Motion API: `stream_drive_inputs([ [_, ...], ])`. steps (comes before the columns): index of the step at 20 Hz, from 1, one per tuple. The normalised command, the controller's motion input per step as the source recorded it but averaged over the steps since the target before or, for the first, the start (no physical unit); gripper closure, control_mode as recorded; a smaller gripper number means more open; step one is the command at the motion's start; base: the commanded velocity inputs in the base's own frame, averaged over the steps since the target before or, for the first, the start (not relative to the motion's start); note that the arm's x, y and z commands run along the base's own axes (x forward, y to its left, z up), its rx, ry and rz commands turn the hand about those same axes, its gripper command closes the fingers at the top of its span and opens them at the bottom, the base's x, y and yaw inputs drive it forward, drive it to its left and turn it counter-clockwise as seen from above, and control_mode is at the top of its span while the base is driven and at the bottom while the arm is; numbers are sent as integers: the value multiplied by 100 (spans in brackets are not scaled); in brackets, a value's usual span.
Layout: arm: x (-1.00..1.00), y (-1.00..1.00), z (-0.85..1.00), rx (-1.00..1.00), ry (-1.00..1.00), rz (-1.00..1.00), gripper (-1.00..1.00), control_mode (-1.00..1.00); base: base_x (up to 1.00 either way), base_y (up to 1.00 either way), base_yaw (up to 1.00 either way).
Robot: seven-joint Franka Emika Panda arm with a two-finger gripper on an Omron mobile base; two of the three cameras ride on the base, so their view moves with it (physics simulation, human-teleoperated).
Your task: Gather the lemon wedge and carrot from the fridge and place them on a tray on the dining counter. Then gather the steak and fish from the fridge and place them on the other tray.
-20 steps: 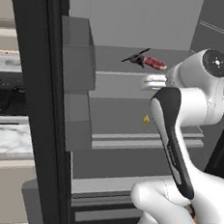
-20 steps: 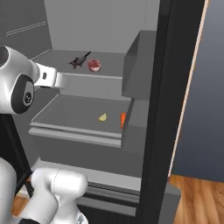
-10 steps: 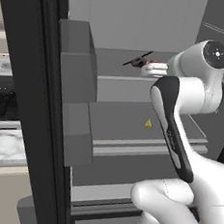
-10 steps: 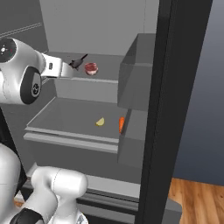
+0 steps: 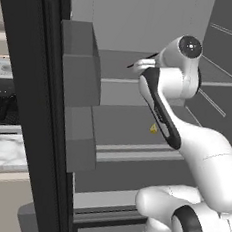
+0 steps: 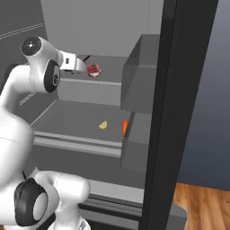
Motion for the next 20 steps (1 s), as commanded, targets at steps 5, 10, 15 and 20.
stream_drive_inputs([
  [5,99,0,-7,0,5,0,-100,-100,0,0,0],
  [10,64,0,-16,-3,0,0,-100,-100,0,0,0],
  [15,10,0,-20,-3,0,0,100,-100,0,0,0],
  [20,-24,0,-1,0,-1,0,100,-100,0,0,0],
])
